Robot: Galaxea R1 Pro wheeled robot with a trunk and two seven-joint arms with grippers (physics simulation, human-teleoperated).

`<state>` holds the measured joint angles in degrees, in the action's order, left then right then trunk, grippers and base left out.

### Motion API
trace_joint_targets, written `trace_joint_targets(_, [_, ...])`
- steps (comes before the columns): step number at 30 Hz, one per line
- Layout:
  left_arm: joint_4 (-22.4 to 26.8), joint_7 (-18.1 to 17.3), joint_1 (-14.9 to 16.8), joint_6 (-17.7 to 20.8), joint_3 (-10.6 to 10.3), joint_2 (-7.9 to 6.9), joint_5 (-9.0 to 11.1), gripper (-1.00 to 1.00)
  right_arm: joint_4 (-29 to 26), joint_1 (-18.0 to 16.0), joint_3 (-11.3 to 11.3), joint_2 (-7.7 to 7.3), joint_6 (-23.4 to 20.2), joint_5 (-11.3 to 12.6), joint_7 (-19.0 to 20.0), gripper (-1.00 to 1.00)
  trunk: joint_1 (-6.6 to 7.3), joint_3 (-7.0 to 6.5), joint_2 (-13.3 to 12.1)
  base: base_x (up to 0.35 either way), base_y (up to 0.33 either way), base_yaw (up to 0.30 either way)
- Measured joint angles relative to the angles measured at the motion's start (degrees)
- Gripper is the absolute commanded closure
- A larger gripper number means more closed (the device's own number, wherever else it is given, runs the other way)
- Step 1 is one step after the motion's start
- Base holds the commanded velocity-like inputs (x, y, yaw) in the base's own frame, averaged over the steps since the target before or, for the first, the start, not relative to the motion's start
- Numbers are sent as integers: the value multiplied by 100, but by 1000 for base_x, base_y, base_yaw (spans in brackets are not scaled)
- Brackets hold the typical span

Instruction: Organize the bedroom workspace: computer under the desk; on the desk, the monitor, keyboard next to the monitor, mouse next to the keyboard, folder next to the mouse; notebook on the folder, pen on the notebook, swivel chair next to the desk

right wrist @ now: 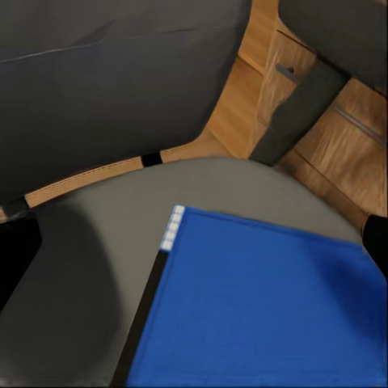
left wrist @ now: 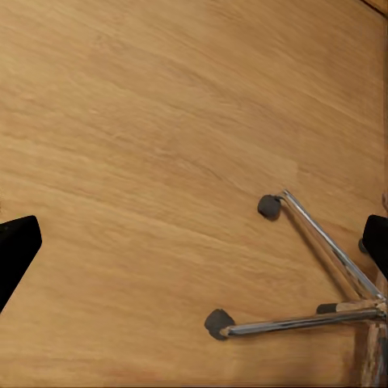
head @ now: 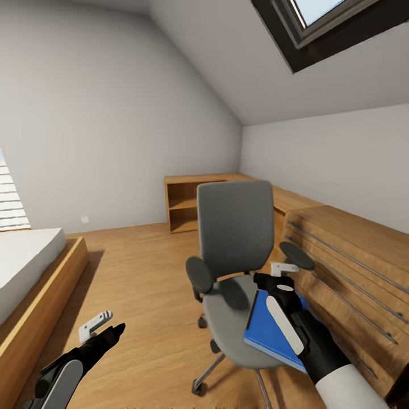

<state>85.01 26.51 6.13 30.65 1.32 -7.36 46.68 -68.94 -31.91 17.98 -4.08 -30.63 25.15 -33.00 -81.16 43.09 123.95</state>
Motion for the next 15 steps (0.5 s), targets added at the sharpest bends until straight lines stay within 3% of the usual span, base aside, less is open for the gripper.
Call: trace_joint_targets(15, [0,0,0,0,0,0,3,-100,-8,0,0,0,0,0,0,-100,0,-3,0,-235,252,-270])
